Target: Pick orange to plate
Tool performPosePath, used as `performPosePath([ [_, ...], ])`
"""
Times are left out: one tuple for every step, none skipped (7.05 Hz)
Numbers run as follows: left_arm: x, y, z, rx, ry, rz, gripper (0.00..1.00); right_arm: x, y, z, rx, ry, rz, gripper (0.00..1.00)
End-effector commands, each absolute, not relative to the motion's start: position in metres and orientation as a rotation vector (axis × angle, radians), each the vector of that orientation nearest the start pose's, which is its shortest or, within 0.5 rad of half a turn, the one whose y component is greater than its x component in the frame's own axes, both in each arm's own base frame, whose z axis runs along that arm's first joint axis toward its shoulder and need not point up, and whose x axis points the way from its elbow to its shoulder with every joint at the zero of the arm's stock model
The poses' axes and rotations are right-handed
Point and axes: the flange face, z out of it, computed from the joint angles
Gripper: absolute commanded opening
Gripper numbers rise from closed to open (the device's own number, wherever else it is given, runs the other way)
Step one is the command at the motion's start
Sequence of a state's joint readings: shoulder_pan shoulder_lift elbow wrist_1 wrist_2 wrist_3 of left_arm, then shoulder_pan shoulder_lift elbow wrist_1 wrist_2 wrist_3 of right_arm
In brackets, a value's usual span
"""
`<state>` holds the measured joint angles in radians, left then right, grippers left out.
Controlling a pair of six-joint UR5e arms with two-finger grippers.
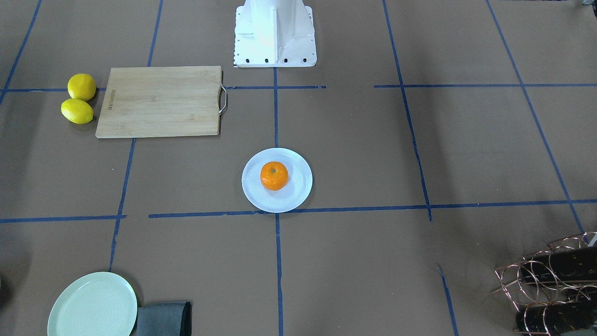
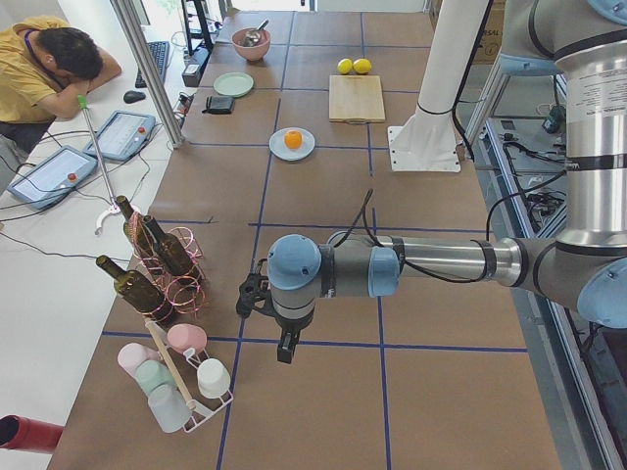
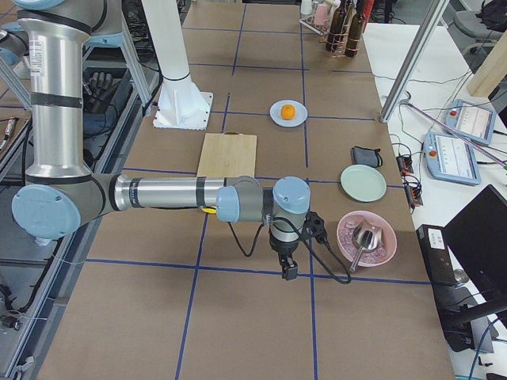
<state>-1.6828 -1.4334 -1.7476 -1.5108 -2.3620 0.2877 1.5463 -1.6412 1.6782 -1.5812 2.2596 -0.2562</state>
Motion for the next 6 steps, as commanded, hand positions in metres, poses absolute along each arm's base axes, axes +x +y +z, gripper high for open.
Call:
performPosePath([
  [-0.1103, -0.4204, 0.6421, 0.134, 0.778, 0.156, 1.00, 0.0580, -0.4623, 0.6431, 0.073, -0.724, -0.114, 1.00],
  [-0.1103, -0.4203, 0.6422, 0.132, 0.779, 0.155, 1.00, 0.0571, -0.4629, 0.6435, 0.088, -0.727, -0.121, 1.00],
  [-0.1102, -0.4196, 0.6429, 0.131, 0.779, 0.155, 1.00, 0.0571, -0.4630, 0.6434, 0.090, -0.727, -0.121, 1.00],
  [-0.1103, -0.4203, 0.6422, 0.132, 0.779, 0.155, 1.00, 0.0571, -0.4630, 0.6434, 0.090, -0.727, -0.121, 1.00],
  [-0.1103, -0.4204, 0.6421, 0.134, 0.778, 0.156, 1.00, 0.0572, -0.4630, 0.6442, 0.088, -0.725, -0.119, 1.00],
  [-0.1096, -0.4207, 0.6412, 0.135, 0.780, 0.158, 1.00, 0.0572, -0.4629, 0.6450, 0.085, -0.725, -0.116, 1.00],
])
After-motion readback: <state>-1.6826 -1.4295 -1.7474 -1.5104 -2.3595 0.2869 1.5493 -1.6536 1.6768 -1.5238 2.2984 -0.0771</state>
